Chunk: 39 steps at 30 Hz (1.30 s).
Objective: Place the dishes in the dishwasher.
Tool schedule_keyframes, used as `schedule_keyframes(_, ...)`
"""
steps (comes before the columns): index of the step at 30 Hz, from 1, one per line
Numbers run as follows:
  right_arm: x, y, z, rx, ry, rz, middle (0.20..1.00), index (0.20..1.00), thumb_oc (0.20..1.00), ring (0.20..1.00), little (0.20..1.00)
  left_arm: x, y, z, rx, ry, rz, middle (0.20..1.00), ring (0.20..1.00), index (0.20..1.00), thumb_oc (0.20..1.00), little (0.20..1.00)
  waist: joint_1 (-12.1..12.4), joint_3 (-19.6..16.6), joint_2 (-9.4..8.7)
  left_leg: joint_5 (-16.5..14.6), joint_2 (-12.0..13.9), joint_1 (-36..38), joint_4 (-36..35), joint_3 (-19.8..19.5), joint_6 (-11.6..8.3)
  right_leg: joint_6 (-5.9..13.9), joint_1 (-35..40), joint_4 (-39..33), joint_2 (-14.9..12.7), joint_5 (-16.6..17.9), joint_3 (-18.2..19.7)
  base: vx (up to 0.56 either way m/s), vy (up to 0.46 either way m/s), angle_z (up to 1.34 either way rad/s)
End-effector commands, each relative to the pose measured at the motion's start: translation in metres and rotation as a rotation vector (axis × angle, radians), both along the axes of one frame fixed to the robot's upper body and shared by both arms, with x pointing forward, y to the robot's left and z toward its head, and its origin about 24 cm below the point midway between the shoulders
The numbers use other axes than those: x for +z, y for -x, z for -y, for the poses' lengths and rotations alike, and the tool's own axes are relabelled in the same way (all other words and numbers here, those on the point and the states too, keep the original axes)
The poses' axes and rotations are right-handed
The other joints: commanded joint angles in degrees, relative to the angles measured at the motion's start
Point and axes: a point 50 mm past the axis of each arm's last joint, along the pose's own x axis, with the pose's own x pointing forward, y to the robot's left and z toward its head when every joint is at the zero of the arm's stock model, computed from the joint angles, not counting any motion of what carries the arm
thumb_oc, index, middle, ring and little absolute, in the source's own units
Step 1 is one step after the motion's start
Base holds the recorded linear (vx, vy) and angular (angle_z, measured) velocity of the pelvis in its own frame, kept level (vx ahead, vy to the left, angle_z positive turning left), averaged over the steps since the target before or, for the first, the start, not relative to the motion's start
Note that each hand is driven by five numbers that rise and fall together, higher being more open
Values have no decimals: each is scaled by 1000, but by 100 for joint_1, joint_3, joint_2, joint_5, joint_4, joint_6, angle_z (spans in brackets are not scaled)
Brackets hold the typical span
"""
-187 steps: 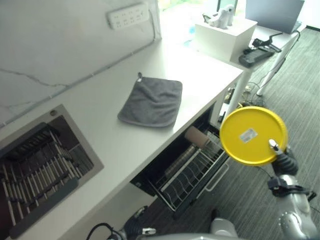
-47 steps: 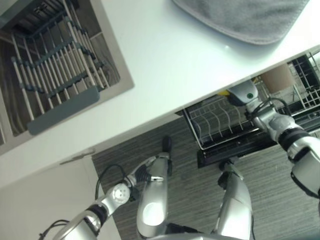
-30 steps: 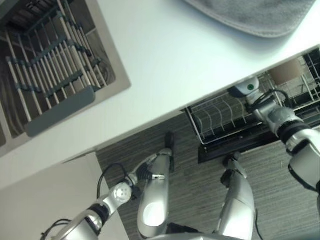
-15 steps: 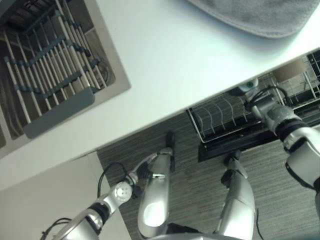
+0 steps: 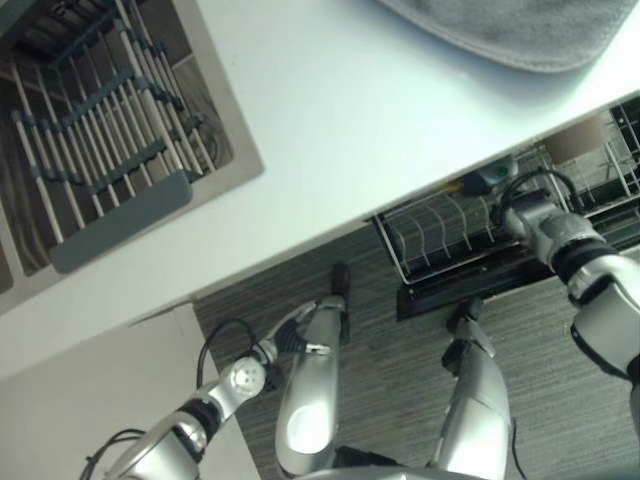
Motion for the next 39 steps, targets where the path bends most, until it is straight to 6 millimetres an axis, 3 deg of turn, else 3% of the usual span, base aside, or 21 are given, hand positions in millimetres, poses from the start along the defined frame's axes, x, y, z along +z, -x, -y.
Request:
schedule_keyframes(1,20,-4,8,-60,-155,-49,1000,1000,1000,1000,1000,3,0,-1,-21,9,-7,1000,1000,1000,1000,1000,182,54,223,88,-163,115,-440,-179,137,217,269,1652,9,-1596,-652,-1,1,6)
schedule_keyframes(8,-15,2,29,-229,-476,-357,1000,1000,1000,1000,1000,7,-1,-3,-26,10,-9,1000,1000,1000,1000,1000,154,54,289,113,-149,209,-455,-122,131,171,317,1684,-36,-1614,-639,0,1,1)
schedule_keyframes(15,-12,0,16,-159,-855,-358,1000,1000,1000,1000,1000,6,0,-1,-23,21,-32,1000,1000,1000,1000,1000,96,54,357,104,-167,429,-424,-64,132,133,465,1744,-52,-1675,-567,17,13,-1)
schedule_keyframes(17,-24,2,10,-151,-1083,-435,1000,1000,1000,1000,1000,1,6,0,-11,29,-55,1000,1000,1000,1000,1000,21,54,349,91,-152,634,-437,-17,127,125,612,1726,-31,-1702,-491,73,55,-5)
schedule_keyframes(20,-39,6,-3,-115,-1210,-512,1000,1000,1000,1000,1000,-2,8,-1,10,44,-77,1000,1000,1000,1000,1000,-58,54,327,74,-121,860,-461,43,121,122,775,1724,-31,-1737,-439,71,46,-8)
schedule_keyframes(26,-37,13,-42,142,-1333,-616,1000,1000,1000,1000,1000,-13,18,-7,109,85,-128,1000,1000,1000,1000,1000,-228,52,232,30,-56,1365,-470,161,112,98,1196,1712,-19,-1797,-304,88,52,-10)
schedule_keyframes(27,-35,16,-51,205,-1383,-642,1000,1000,1000,1000,1000,-14,18,-11,160,108,-141,1000,1000,1000,1000,1000,-252,53,225,146,-22,1424,-505,204,159,31,1266,1637,0,-1673,-341,17,47,-6)
schedule_keyframes(29,-34,18,-56,229,-1403,-641,1000,1000,1000,1000,1000,-16,20,-15,184,110,-157,1000,1000,1000,1000,1000,-286,31,197,130,-16,1508,-500,217,167,34,1340,1627,3,-1675,-322,60,35,-7)
schedule_keyframes(32,-38,31,-73,291,-1430,-595,1000,1000,1000,1000,1000,-30,33,-31,368,139,-214,1000,1000,1000,1000,1000,-406,-185,52,51,31,1814,-451,261,203,39,1683,1533,15,-1684,-271,190,39,-9)
schedule_keyframes(39,-50,48,-80,259,-1426,-533,1000,1000,1000,1000,1000,-43,52,-39,492,167,-276,1000,1000,1000,1000,1000,-532,-455,-104,-20,65,2231,-496,258,227,60,2199,1254,62,-1655,-211,114,10,-8)
